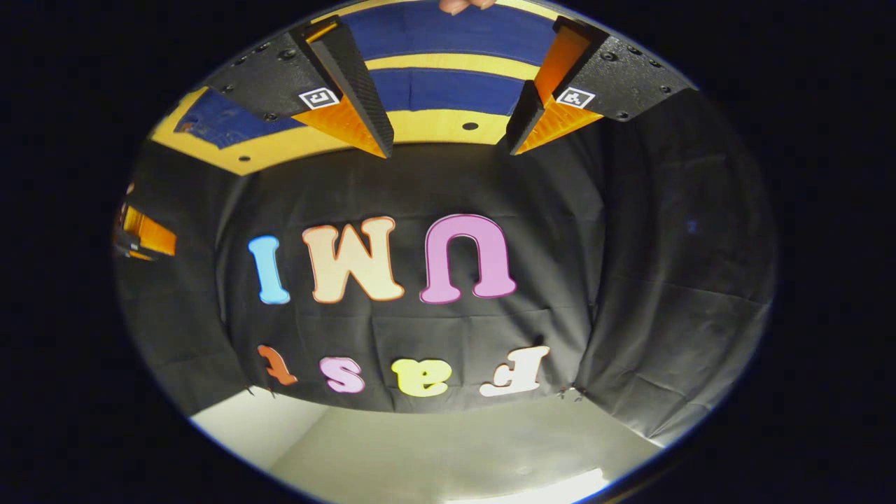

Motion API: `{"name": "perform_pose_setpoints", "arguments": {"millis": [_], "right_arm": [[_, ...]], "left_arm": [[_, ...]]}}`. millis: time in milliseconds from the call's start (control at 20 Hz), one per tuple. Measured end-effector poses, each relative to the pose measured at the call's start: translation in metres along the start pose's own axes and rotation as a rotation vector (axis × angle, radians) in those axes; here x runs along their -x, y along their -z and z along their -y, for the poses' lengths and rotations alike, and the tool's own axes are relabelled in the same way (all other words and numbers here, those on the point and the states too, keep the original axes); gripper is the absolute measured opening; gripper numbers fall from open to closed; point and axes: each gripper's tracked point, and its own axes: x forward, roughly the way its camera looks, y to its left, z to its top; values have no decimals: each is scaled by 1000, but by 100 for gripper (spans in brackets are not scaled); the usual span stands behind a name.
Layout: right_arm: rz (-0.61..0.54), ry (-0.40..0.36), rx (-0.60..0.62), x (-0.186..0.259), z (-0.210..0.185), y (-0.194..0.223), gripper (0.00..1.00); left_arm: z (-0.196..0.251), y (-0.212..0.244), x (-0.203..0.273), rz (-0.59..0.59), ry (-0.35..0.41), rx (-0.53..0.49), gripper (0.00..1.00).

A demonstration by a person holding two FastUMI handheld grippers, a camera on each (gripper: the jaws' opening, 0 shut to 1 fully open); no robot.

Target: Grasp the waist and the cuffs of the jeans and fold them to make the two legs overlap; first hold the waist and fold one-third of the jeans toward the cuffs, then hold the cuffs and fold the remaining one-third in the same direction to finish folding.

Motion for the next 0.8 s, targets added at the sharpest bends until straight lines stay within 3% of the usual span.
{"name": "perform_pose_setpoints", "arguments": {"millis": [300, 350, 400, 800], "right_arm": [[-24, 27, 9, 14, -3, 22, 99], [-28, 33, 12, 15, -4, 24, 99], [-32, 40, 15, 17, -4, 29, 99], [-71, 78, 65, 29, 0, 45, 99]], "left_arm": [[-34, 71, 21, -174, 119, -291, 93], [-39, 86, 21, -206, 137, -349, 98], [-44, 98, 30, -240, 159, -396, 94], [-54, 214, 58, -501, 359, -623, 95]]}}
